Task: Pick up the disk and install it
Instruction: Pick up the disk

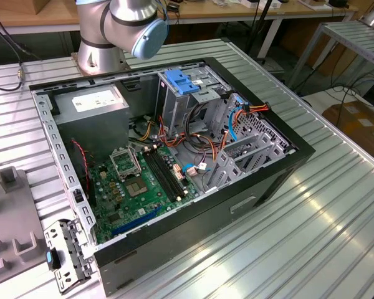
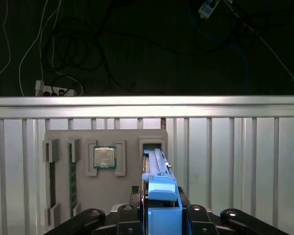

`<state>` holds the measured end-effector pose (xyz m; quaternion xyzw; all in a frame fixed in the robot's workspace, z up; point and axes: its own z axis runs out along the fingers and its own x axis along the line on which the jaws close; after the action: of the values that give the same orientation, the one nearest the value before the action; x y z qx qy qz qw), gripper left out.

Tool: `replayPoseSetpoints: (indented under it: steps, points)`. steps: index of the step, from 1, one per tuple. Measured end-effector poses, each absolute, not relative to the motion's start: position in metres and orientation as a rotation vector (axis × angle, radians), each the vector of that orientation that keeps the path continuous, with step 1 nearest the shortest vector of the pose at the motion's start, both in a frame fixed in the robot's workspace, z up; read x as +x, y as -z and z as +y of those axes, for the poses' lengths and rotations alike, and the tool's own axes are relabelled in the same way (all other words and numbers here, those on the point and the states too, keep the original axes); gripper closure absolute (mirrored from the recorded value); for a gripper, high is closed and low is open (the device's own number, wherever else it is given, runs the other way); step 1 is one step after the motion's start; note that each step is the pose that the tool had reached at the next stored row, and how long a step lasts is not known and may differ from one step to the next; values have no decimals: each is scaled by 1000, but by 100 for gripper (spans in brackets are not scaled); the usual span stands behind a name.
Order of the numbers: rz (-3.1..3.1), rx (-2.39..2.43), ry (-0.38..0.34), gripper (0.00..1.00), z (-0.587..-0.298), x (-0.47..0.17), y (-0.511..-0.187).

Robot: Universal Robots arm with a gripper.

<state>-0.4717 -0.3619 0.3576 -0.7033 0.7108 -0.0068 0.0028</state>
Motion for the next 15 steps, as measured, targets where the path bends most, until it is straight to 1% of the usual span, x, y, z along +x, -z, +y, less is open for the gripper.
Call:
replayPoseSetpoints:
  steps: [15]
  points:
    - [2229,-2206,21,63,-362,-472,-378]
